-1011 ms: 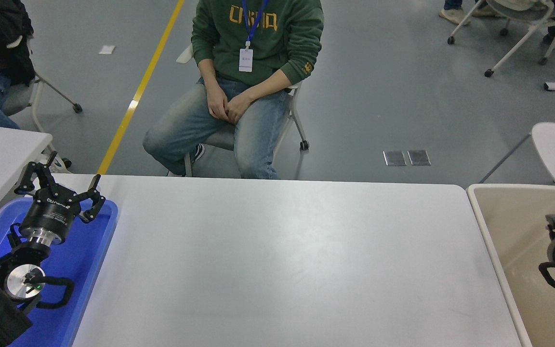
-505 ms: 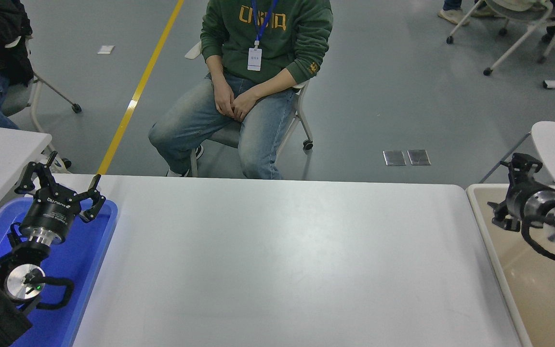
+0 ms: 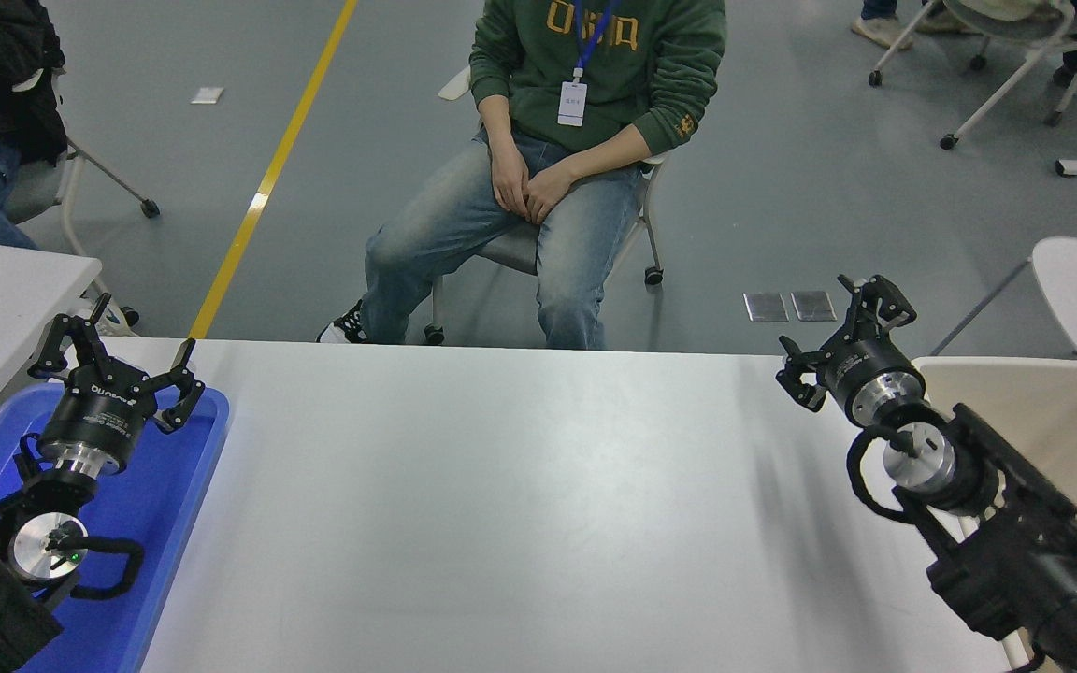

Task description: Clean the table surface

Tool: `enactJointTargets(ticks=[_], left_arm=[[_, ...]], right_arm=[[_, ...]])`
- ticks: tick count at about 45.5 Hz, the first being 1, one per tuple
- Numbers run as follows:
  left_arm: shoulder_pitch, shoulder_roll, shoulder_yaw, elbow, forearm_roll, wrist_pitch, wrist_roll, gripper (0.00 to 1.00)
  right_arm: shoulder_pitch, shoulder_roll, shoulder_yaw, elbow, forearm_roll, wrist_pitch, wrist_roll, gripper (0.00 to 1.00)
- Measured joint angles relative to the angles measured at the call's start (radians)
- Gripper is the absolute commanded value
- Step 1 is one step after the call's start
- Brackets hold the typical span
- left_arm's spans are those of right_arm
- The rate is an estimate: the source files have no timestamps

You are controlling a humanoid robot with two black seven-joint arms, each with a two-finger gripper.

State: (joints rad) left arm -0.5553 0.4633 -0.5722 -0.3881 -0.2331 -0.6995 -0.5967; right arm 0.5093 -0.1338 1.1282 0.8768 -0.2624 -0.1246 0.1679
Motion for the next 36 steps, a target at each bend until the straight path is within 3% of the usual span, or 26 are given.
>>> enactJointTargets(ticks=[12, 36], left_arm=[[0.000, 0.000, 0.000, 0.000, 0.000, 0.000, 0.000, 1.00], [0.000, 0.000, 0.000, 0.000, 0.000, 0.000, 0.000, 1.00]], right_arm=[[-0.039, 0.057, 0.032, 0.006, 0.000, 0.014, 0.070, 1.00], [-0.100, 0.078, 0.032, 0.008, 0.000, 0.018, 0.107, 1.00]])
